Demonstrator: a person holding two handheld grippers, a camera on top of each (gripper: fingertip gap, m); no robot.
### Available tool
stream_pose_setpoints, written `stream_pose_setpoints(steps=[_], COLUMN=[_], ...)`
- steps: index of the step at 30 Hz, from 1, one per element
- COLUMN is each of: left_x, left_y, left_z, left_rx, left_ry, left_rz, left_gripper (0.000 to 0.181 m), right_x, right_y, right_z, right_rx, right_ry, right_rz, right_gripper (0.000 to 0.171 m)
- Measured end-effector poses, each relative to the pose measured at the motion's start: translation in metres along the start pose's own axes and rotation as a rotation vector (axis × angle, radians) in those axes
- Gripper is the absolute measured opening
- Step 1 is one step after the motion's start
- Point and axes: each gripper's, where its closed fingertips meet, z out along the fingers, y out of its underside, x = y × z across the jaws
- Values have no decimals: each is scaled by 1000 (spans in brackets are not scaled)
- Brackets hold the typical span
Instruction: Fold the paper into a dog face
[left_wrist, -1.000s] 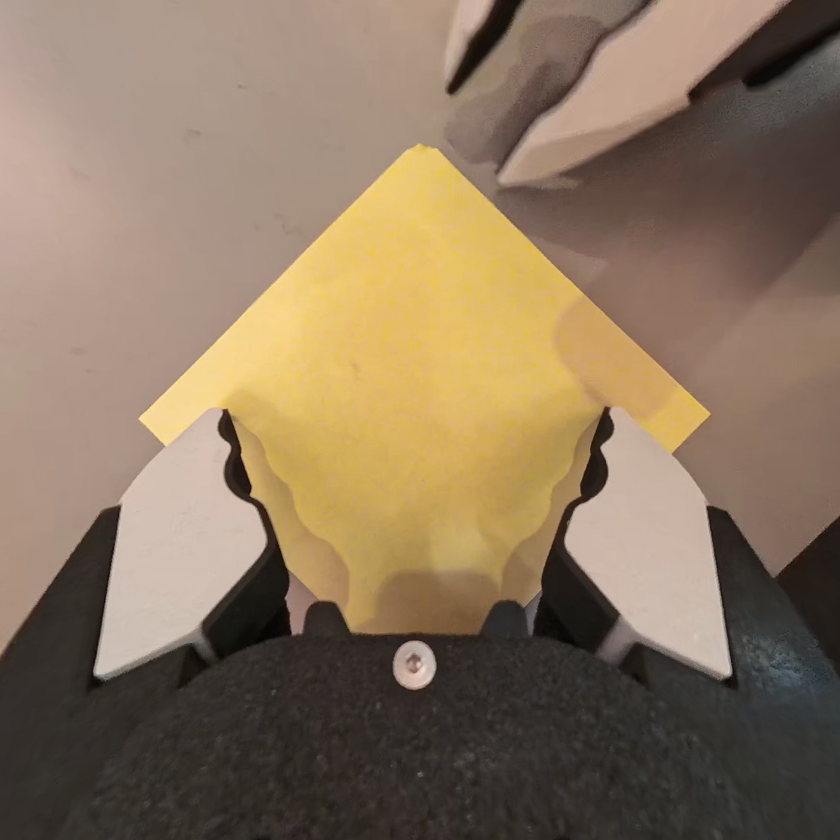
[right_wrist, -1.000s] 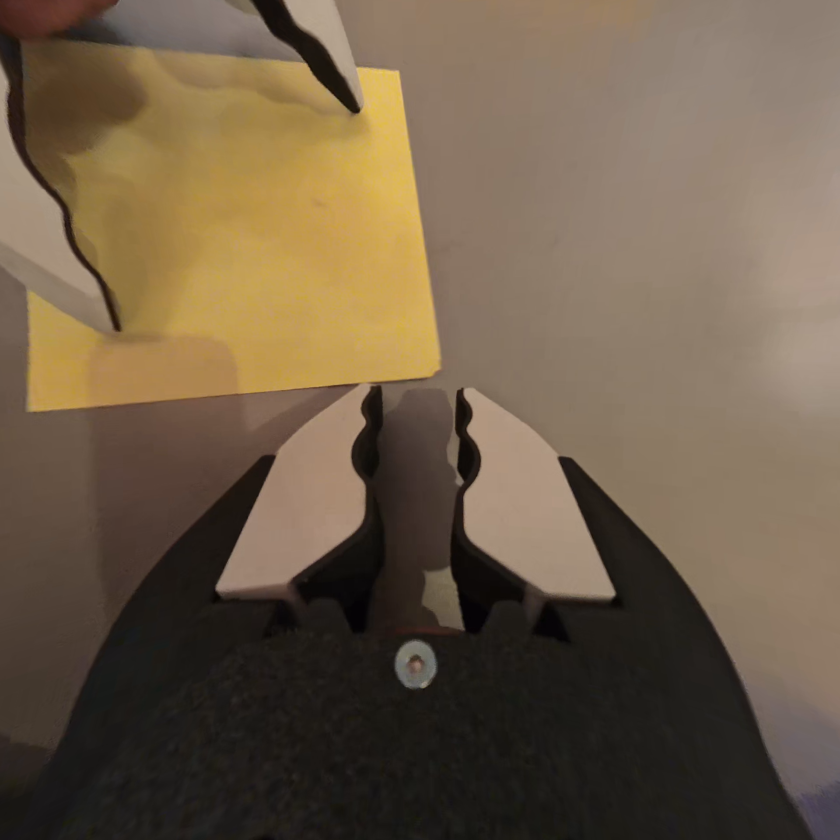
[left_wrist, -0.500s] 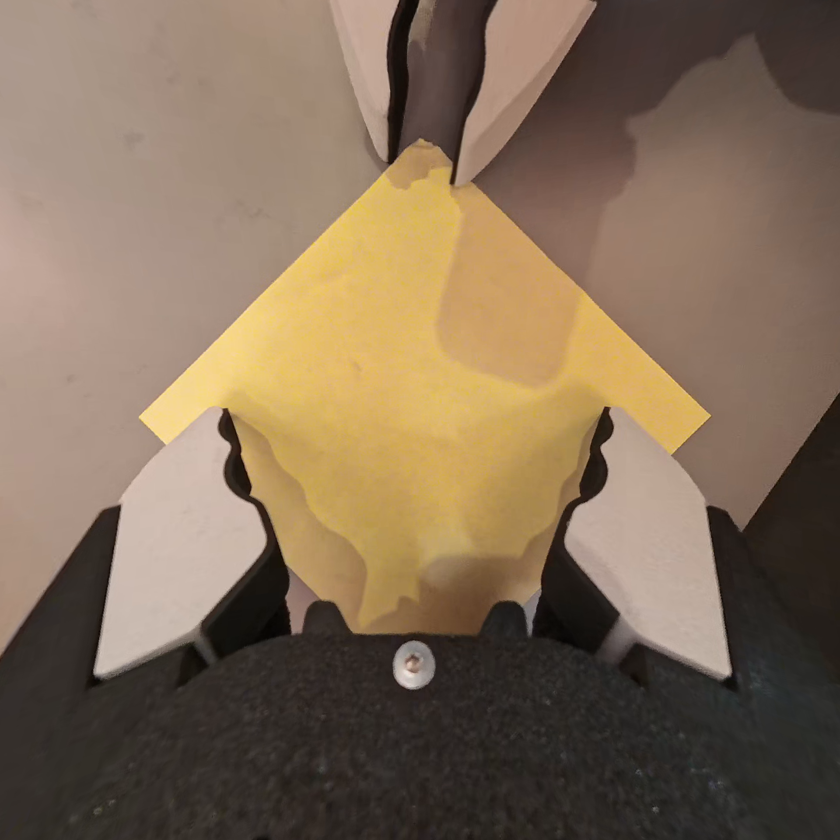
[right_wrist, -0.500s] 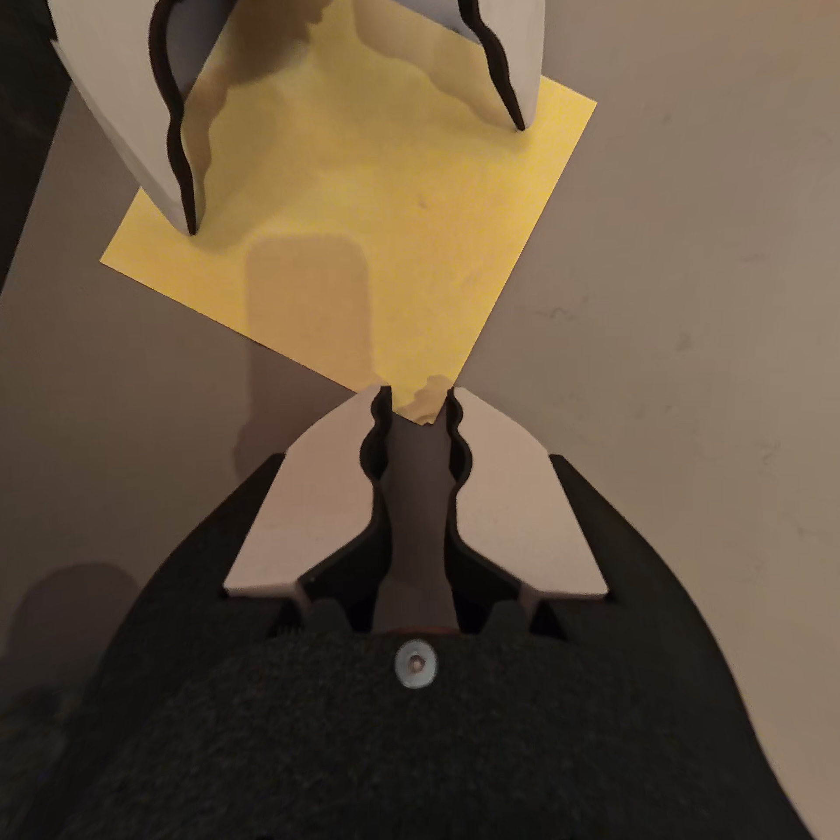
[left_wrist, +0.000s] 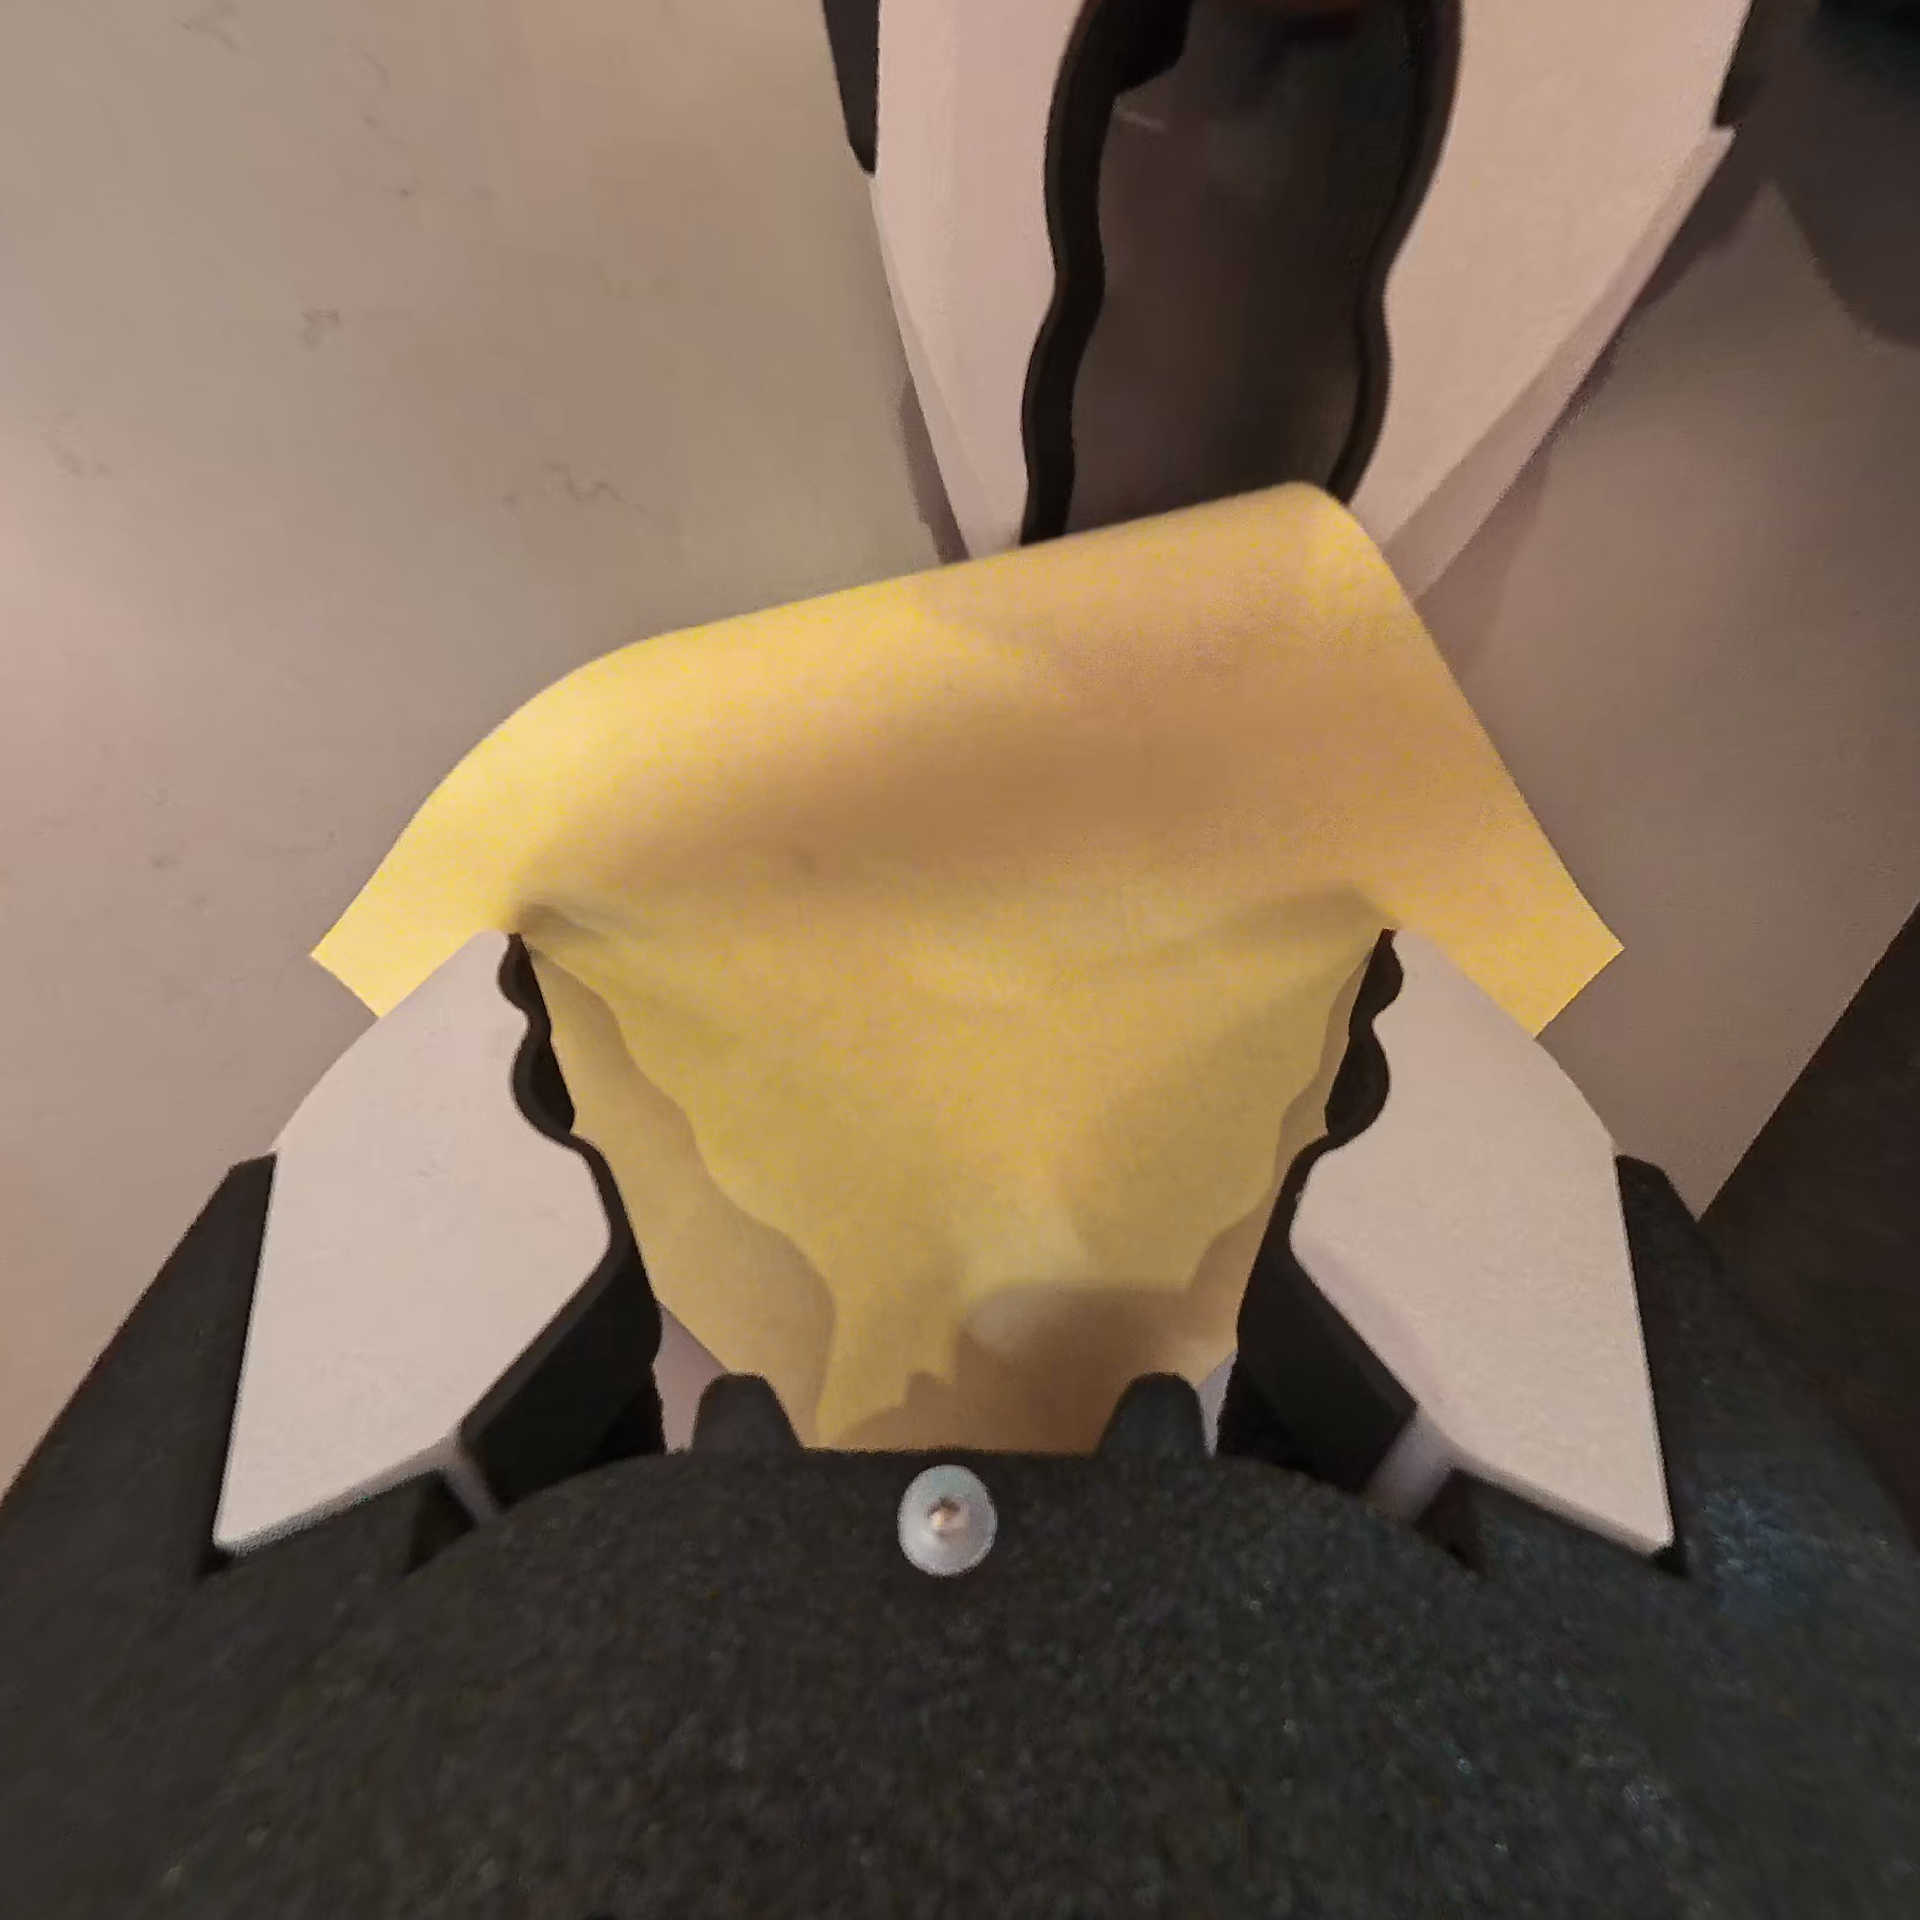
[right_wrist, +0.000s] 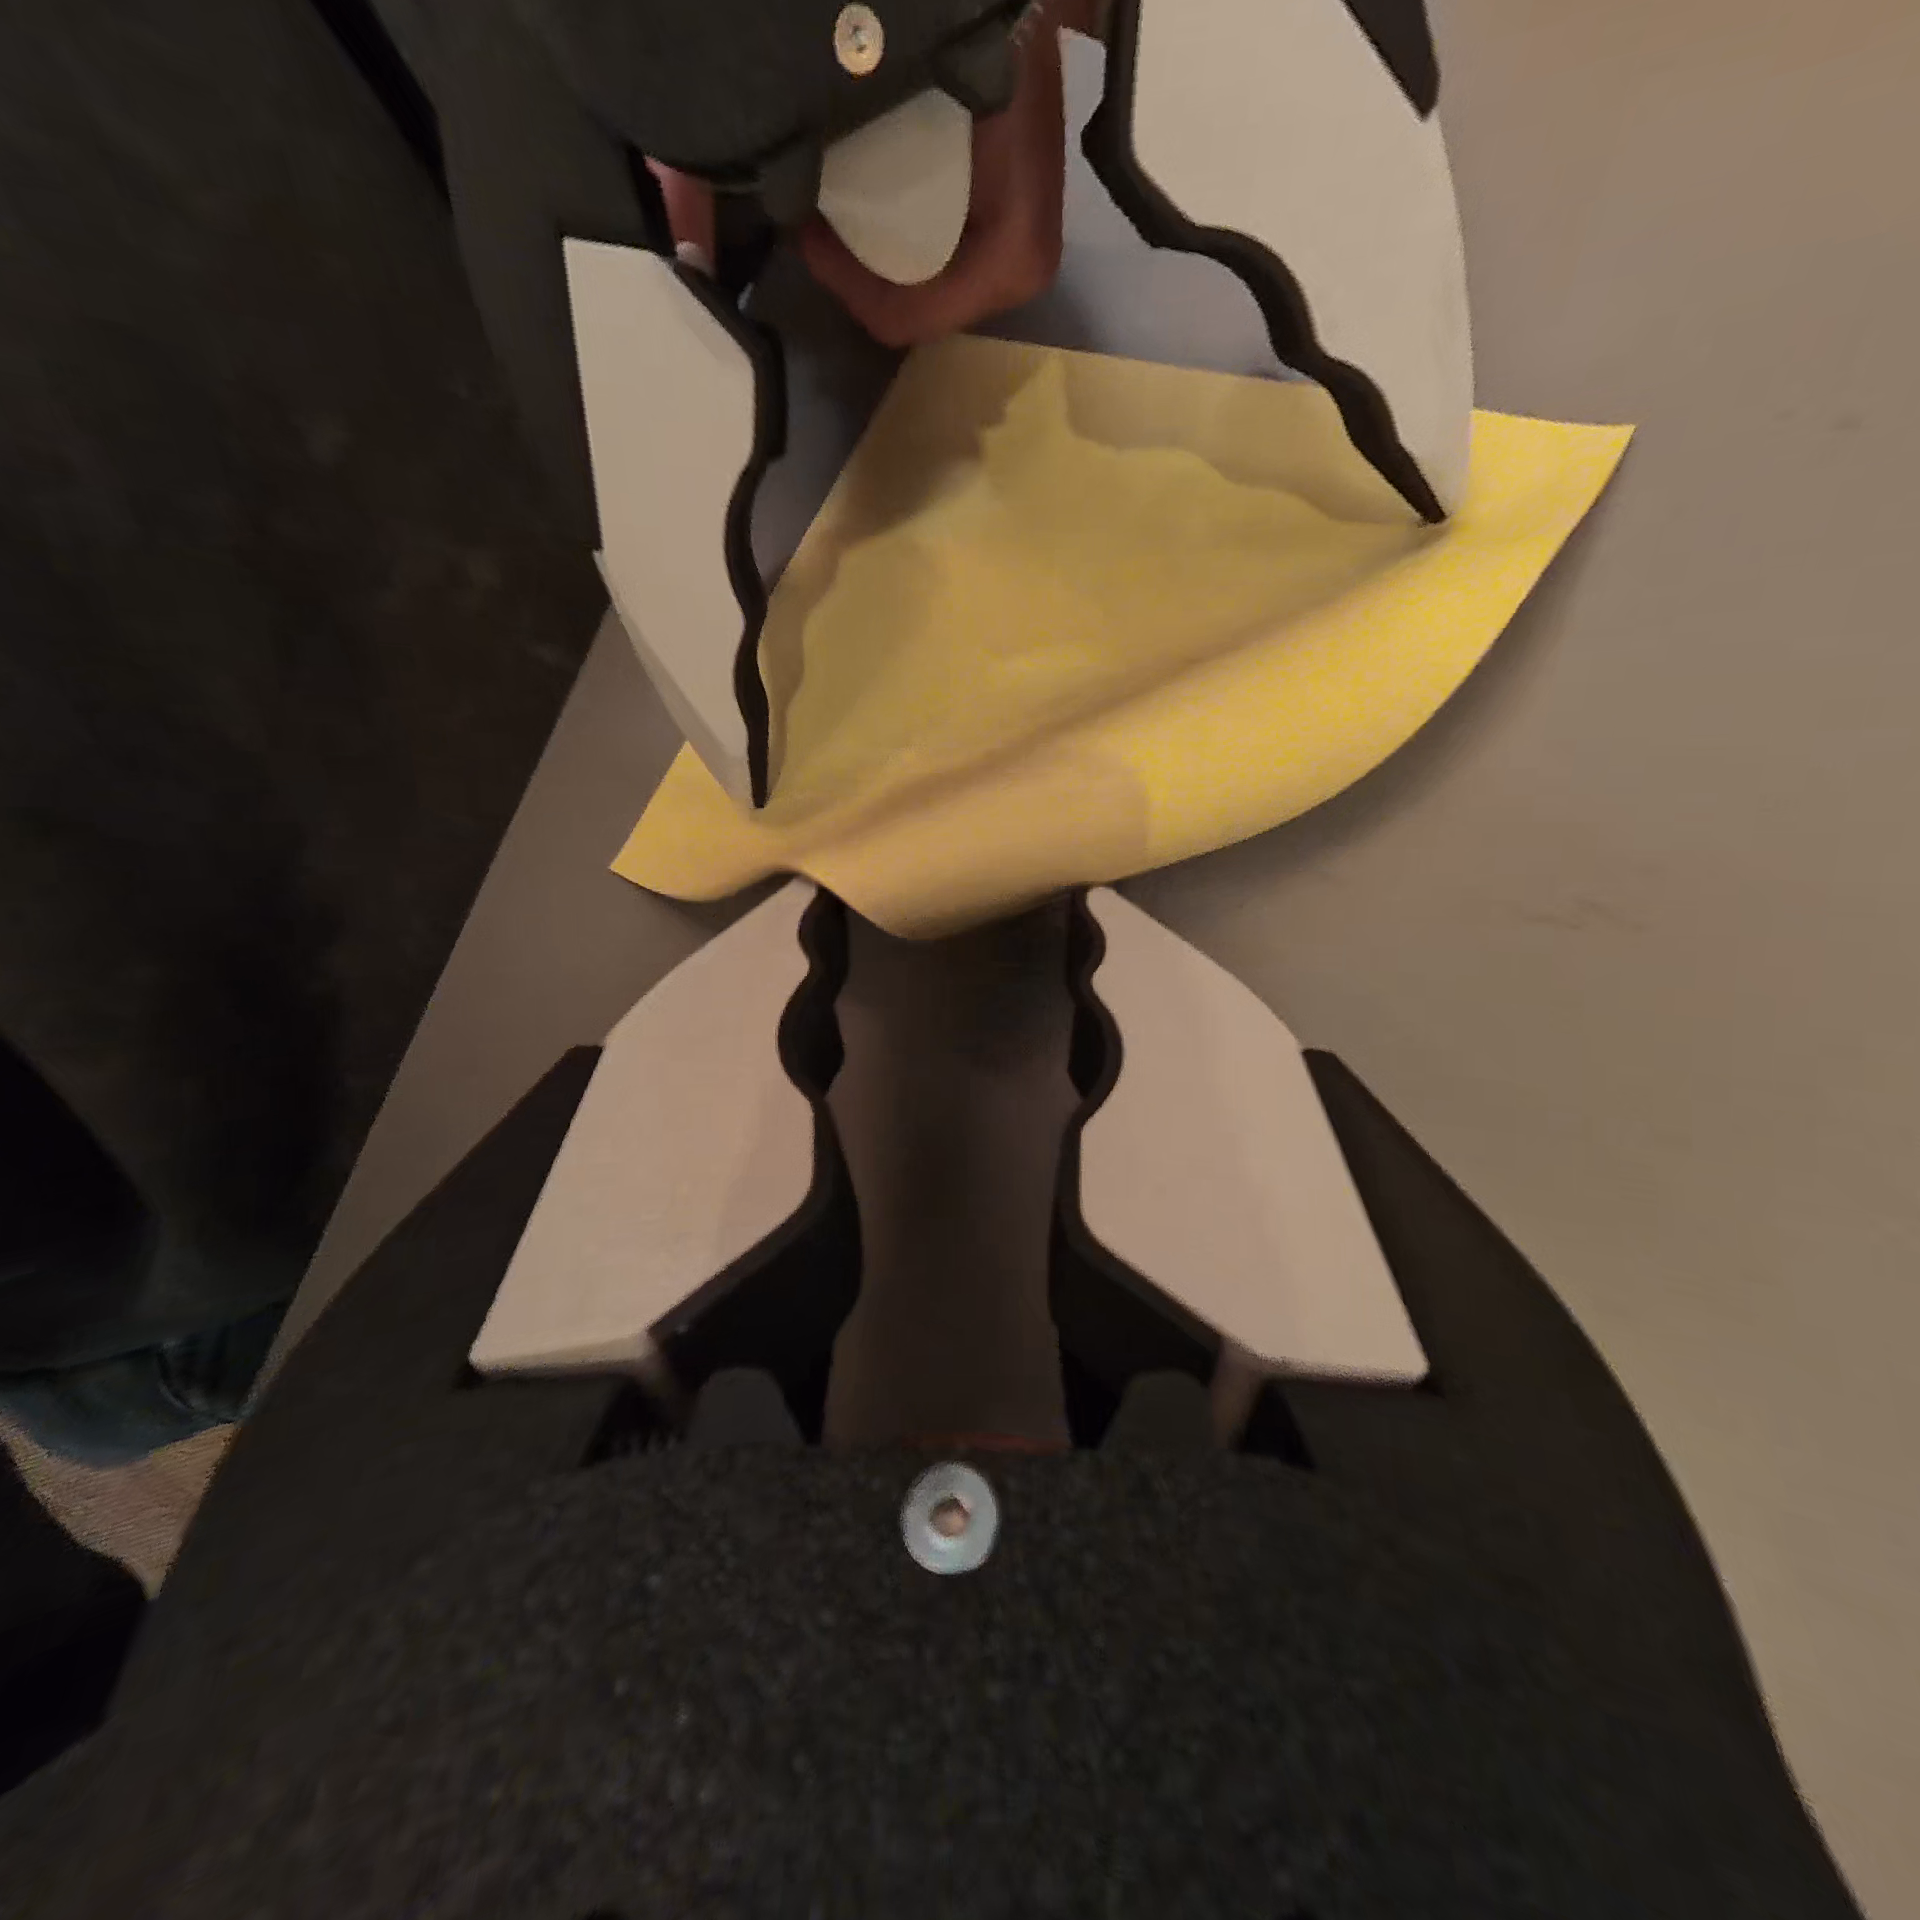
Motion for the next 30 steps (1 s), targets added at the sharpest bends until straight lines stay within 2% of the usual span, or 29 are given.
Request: stream_pose_setpoints(steps=[3, 6, 13, 17, 23, 30], left_x=[0, 0, 0, -2, -3, -3], left_y=[0, 0, 0, -4, -8, -8], left_z=[0, 0, 0, 3, 5, 5], left_rx=[2, 1, -8, -6, -1, 1], left_ry=[2, 2, -6, -40, -73, -75], left_rz=[3, 3, -8, -56, -102, -105], left_gripper=[141, 141, 141, 141, 141, 141], right_x=[13, 27, 62, 61, 33, 19], right_y=[4, -8, -19, -6, -2, -25], right_z=[1, -3, -35, -38, -29, -35], right_rx=[-69, -31, 21, 40, 146, 308], right_ry=[146, 300, 616, 533, 177, 60], right_rz=[-112, -218, -244, -65, 251, 315], right_gripper=[42, 46, 42, 32, 38, 44])
